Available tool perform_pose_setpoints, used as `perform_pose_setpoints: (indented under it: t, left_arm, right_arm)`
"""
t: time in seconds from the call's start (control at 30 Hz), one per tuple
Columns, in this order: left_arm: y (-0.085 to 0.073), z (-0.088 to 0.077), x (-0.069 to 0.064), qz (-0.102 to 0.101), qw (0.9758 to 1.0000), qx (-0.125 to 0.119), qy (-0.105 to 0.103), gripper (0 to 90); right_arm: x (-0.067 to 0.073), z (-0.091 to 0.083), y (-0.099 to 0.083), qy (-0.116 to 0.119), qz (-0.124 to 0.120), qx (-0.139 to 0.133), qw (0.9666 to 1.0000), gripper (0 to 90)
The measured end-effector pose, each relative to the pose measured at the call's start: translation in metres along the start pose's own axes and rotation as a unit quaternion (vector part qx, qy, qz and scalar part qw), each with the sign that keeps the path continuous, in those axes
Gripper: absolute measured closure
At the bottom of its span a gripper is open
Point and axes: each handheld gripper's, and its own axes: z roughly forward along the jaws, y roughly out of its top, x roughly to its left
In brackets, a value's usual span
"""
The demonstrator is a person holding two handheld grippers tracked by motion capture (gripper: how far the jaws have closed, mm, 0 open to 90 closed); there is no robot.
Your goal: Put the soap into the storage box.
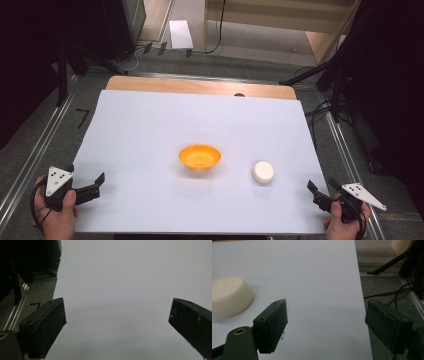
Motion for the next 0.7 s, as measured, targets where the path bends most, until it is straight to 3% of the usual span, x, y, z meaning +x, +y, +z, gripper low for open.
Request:
perform_pose_setpoints:
  t: [0.33,0.4,0.47,0.53,0.6,0.67,0.7]
  left_arm:
    - [0.000,0.000,0.000,0.000,1.0000,-0.001,-0.001,1.3]
    - [0.000,0.000,0.000,0.000,1.0000,0.000,0.000,1.3]
    - [0.000,0.000,0.000,0.000,1.0000,-0.002,-0.001,1.3]
    - [0.000,0.000,0.000,0.001,1.0000,-0.004,-0.002,1.3]
    - [0.000,-0.001,0.000,0.000,1.0000,-0.006,-0.002,1.3]
    - [0.000,0.000,0.000,0.000,1.0000,-0.005,-0.002,1.3]
    - [0.000,0.000,0.000,0.001,1.0000,-0.004,-0.002,1.3]
  right_arm:
    - [0.006,0.004,0.006,0.064,-0.029,0.004,0.9975,22.9]
    - [0.009,0.004,0.011,0.079,-0.028,0.040,0.9957,19.4]
    - [0.014,0.003,0.016,0.113,-0.028,0.045,0.9921,10.9]
    - [0.020,0.002,0.020,0.113,-0.037,0.046,0.9918,10.5]
    - [0.025,0.004,0.024,0.128,-0.057,0.063,0.9881,4.8]
    - [0.027,0.005,0.025,0.129,-0.062,0.072,0.9871,2.1]
    - [0.030,0.008,0.028,0.118,-0.068,0.095,0.9861,1.4]
